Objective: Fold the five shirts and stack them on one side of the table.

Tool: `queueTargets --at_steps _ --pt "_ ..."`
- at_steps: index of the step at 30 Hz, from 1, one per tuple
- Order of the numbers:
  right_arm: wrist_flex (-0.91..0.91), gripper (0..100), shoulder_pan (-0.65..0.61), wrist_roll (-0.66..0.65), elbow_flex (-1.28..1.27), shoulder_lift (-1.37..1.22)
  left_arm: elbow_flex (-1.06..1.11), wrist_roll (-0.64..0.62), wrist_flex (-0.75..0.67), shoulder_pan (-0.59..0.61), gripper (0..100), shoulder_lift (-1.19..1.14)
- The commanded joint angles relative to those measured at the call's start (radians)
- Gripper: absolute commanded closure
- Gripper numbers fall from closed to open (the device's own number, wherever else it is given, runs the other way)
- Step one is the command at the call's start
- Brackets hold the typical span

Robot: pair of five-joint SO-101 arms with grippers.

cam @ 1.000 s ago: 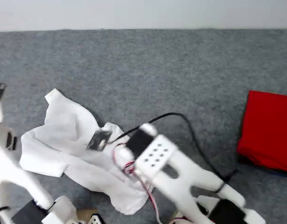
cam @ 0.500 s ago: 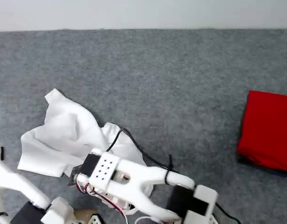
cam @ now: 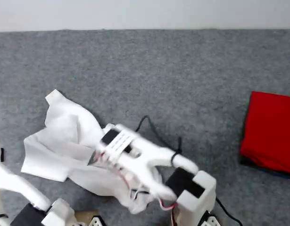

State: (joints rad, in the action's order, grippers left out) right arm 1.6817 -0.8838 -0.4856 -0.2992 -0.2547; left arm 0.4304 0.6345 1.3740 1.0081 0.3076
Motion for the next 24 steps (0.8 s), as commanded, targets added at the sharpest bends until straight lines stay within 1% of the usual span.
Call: queueTargets --at_steps 1,4,6,8,10,13,16,18,21,22,24 --pt "0.024 98.8 0.185 -0.181 0.046 0.127 -0.013 -0.009 -0.012 0.002 86 0.046" --pt "0.024 98.8 0.338 -0.336 0.104 0.209 -0.013 -0.009 -0.012 0.002 86 0.046" --pt "0.025 98.8 0.424 -0.417 0.187 0.251 -0.013 -0.009 -0.012 0.002 86 0.046" --pt "0.025 98.8 0.49 -0.491 0.287 0.274 -0.012 -0.009 -0.012 0.002 86 0.046" --pt "0.045 98.8 0.529 -0.529 0.396 0.271 -0.01 -0.009 -0.012 0.0 86 0.046" --pt "0.114 98.8 0.533 -0.539 0.512 0.236 -0.007 -0.011 -0.011 0.0 86 0.046" --pt "0.116 97.7 0.532 -0.537 0.516 0.216 -0.008 -0.011 0.011 -0.012 86 0.046" --pt "0.117 92.0 0.535 -0.537 0.514 0.217 -0.007 -0.011 0.032 -0.031 86 0.046" --pt "0.117 78.8 0.547 -0.503 0.514 0.245 -0.012 -0.011 0.051 -0.052 86 0.046" --pt "0.117 76.3 0.549 -0.483 0.514 0.263 -0.012 -0.011 0.051 -0.057 86 0.046" --pt "0.117 75.3 0.55 -0.473 0.514 0.295 -0.013 -0.011 0.048 -0.057 86 0.046"
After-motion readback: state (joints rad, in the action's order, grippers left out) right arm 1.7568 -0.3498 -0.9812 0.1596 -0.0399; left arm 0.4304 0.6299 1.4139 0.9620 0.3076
